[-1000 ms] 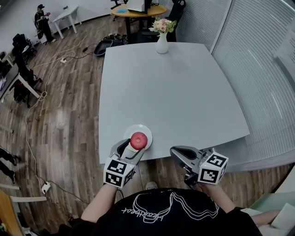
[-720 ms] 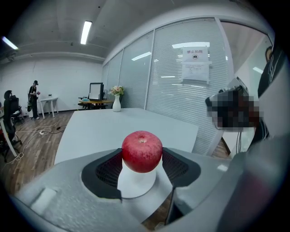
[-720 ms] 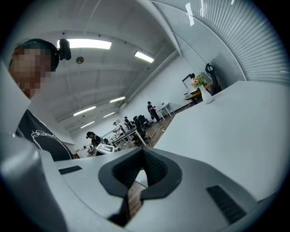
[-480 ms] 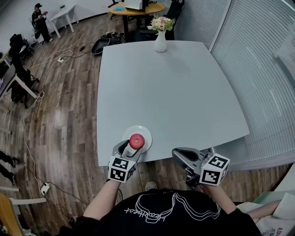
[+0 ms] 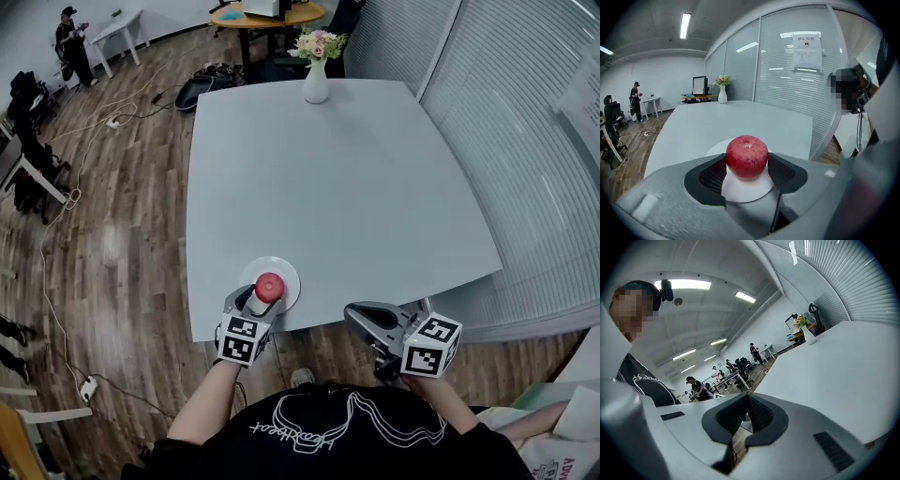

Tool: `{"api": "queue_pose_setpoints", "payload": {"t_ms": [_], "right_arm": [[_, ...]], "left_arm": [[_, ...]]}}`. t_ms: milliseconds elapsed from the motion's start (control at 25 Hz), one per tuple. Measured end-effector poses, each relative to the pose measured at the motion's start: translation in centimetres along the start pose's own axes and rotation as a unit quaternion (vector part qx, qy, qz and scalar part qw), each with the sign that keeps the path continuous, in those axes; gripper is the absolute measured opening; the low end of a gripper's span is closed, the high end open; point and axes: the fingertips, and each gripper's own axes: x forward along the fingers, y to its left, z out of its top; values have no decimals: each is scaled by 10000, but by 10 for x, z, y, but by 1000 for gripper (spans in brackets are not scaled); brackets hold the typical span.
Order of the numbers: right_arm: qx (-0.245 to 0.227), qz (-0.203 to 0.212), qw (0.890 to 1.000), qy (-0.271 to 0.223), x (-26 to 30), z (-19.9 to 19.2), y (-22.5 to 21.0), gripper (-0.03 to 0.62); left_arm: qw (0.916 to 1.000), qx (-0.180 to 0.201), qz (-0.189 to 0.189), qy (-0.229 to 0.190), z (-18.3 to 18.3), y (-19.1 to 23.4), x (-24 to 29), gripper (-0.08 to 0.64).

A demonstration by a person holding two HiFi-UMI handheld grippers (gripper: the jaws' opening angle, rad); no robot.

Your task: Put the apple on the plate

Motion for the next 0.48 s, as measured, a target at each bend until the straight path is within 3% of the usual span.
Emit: {"api": "queue_pose_setpoints", "payload": {"t_ms": [480], "right_arm": [[19, 65, 10000, -12, -1, 4, 2, 9]], "left_arm": [[9999, 8, -107, 49, -1, -5, 3, 282]]}}
